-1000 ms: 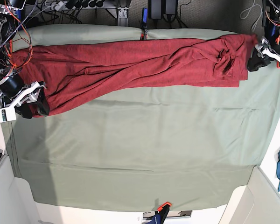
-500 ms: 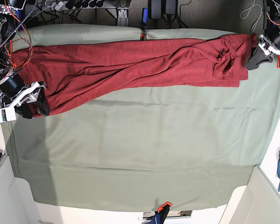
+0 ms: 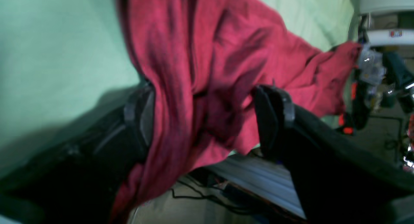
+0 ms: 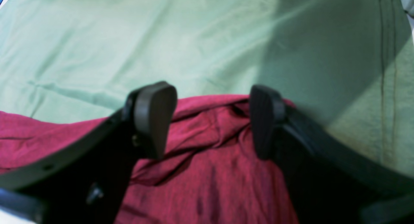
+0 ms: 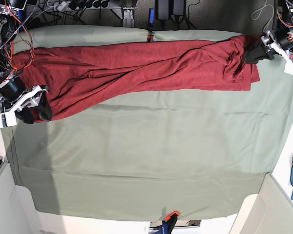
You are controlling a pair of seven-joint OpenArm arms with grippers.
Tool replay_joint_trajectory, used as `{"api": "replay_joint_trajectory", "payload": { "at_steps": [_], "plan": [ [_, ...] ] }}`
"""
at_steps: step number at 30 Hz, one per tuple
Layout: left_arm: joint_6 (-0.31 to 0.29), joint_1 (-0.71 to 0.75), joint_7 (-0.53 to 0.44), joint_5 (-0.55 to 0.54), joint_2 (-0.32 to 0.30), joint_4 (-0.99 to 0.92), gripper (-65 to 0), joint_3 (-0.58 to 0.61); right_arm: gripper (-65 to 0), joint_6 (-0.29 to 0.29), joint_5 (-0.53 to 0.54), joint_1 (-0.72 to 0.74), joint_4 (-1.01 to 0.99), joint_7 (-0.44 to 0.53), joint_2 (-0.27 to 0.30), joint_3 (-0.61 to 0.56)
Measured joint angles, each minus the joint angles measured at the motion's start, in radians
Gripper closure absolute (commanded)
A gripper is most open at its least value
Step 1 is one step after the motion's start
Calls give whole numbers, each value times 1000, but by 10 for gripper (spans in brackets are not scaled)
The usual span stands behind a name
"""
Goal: Fold the T-shirt properly
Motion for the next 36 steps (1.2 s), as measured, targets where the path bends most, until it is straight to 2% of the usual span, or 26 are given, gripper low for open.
{"api": "replay_joint_trajectory", "payload": {
  "at_steps": [4, 11, 13, 21, 29, 30, 33, 36],
  "plan": [
    [0, 0, 2, -30, 2, 39, -465, 69, -384, 0, 0, 0, 0, 0, 0, 0],
    [1, -1, 10, -21, 3, 81, -465, 76, -384, 0, 0, 0, 0, 0, 0, 0],
    [1, -1, 10, -1, 3, 82, -465, 76, -383, 0, 0, 0, 0, 0, 0, 0],
    [2, -26, -91, 113, 28, 83, -458, 83, -384, 0, 0, 0, 0, 0, 0, 0],
    [2, -70, -103, 141, 53, 84, -274, 140, -383, 0, 0, 0, 0, 0, 0, 0],
    [2, -70, -103, 147, 53, 84, -224, 147, -384, 0, 0, 0, 0, 0, 0, 0],
    [3, -72, -126, 187, 69, 83, -11, 156, -383, 0, 0, 0, 0, 0, 0, 0],
    [3, -72, -129, 194, 72, 84, 0, 156, -383, 0, 0, 0, 0, 0, -1, 0]
  ]
}}
